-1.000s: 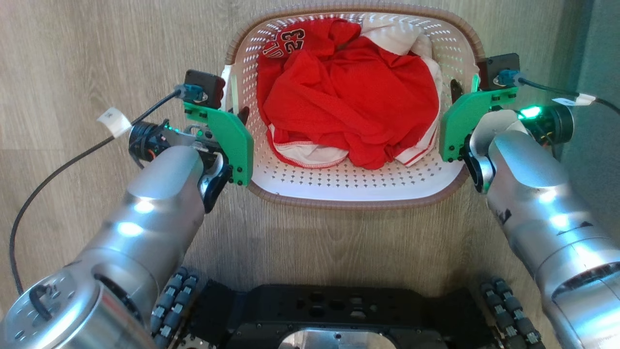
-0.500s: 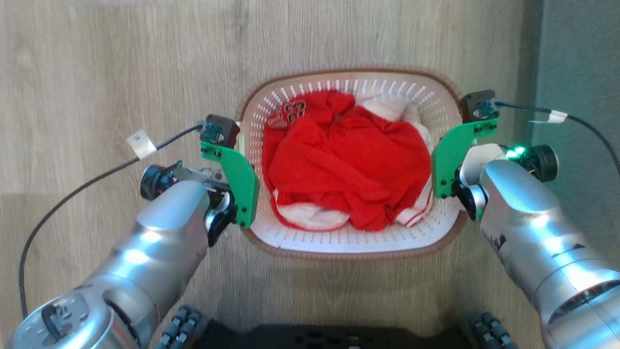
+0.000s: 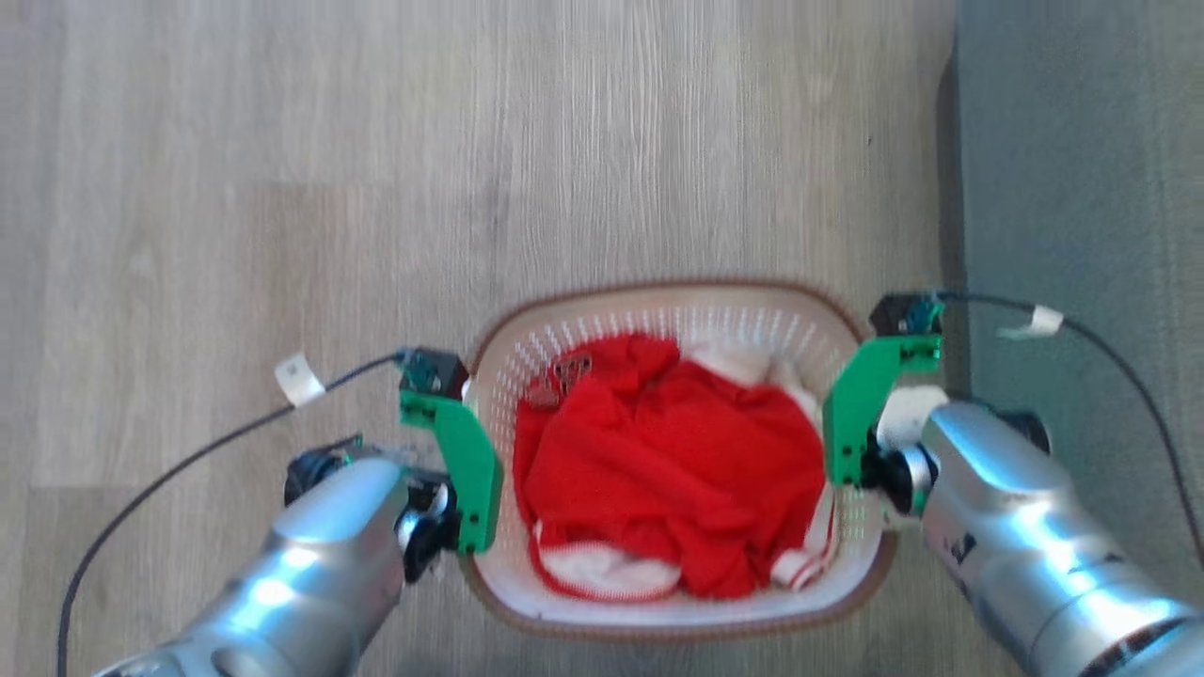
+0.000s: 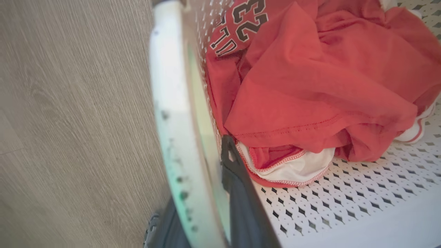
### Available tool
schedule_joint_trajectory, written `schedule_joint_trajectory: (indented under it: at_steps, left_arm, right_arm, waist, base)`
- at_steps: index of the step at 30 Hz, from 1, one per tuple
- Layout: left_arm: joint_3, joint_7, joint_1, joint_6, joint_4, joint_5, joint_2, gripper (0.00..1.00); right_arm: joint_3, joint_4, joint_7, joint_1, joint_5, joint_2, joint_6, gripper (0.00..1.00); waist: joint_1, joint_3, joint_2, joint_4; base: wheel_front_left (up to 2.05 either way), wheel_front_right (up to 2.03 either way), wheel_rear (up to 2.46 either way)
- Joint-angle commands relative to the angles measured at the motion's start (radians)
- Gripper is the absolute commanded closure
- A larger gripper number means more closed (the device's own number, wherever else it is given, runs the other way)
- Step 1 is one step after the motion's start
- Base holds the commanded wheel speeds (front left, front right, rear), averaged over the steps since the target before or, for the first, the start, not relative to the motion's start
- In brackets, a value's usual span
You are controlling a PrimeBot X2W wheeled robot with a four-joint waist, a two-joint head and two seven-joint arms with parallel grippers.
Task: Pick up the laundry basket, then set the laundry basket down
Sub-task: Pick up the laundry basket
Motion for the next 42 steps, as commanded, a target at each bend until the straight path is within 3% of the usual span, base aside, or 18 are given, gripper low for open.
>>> schedule_joint_trajectory:
  at_steps: [1,12,26,42]
  left_arm:
    - [-0.009,0.007,-0.002,-0.009,-0.043,0.005,0.004,1.0]
    - [-0.02,0.099,0.081,-0.009,-0.107,-0.031,0.031,1.0]
    - [-0.023,0.157,0.157,-0.009,-0.154,-0.022,0.082,1.0]
    - [-0.024,0.221,0.194,-0.009,-0.182,0.013,0.093,1.0]
  right_arm:
    - [0.028,-0.044,0.021,0.036,0.025,0.029,0.007,1.0]
    - [0.121,-0.052,0.092,0.099,0.084,0.027,0.007,1.0]
    - [0.203,-0.081,0.083,0.197,0.163,0.028,0.007,1.0]
    - [0.257,-0.064,0.037,0.261,0.236,0.029,0.007,1.0]
  waist:
    - [0.0001,-0.076,-0.0001,0.014]
    - [0.0001,-0.245,-0.0001,0.044]
    - [0.0001,-0.424,-0.0001,0.042]
    - [0.0001,-0.484,-0.0001,0.064]
  base:
    - [0.0,0.0,0.0]
    - [0.0,0.0,0.0]
    - [0.0,0.0,0.0]
    - [0.0,0.0,0.0]
